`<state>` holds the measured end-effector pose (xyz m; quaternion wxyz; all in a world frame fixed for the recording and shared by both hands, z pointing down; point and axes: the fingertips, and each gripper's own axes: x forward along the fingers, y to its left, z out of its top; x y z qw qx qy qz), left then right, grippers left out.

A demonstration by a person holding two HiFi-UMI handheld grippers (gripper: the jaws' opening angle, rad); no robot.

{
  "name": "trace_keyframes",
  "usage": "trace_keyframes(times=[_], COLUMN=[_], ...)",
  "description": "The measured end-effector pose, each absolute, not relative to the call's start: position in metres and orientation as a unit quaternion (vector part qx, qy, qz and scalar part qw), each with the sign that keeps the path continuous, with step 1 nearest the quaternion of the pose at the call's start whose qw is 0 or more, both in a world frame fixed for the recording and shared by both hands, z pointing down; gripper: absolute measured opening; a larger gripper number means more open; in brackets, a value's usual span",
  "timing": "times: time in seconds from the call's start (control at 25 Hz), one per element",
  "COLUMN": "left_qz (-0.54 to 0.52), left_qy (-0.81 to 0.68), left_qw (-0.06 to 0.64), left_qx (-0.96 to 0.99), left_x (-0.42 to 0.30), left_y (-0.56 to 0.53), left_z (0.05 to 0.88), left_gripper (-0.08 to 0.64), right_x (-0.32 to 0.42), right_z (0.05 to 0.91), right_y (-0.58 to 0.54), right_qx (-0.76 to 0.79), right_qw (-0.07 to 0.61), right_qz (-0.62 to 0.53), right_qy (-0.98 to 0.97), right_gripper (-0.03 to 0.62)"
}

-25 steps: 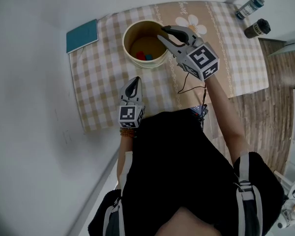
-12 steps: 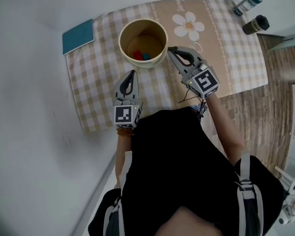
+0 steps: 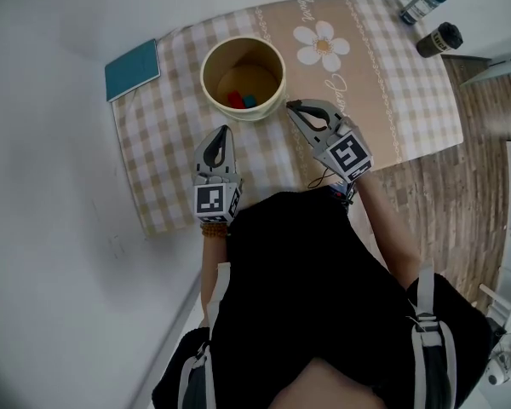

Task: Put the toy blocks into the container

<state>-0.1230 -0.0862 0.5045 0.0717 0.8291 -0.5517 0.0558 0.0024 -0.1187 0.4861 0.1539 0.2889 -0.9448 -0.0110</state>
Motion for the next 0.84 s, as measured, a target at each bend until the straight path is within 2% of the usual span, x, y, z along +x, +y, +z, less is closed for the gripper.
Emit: trace_keyframes(times=[0.84], left_qz=[0.048], left_qy=[-0.587], left_qw=[0.073], left_qx=[0.805], left_x=[-0.157], left_y=[-0.101], left_z=[0.51], left_gripper=[-0.009], right_x=[0.014], right_z=[0.495], right_y=[-0.138], right_qx=[0.301], right_qw=[0.171], right_qz=[-0.018], right_qy=[-0.938], right_gripper=[0.005])
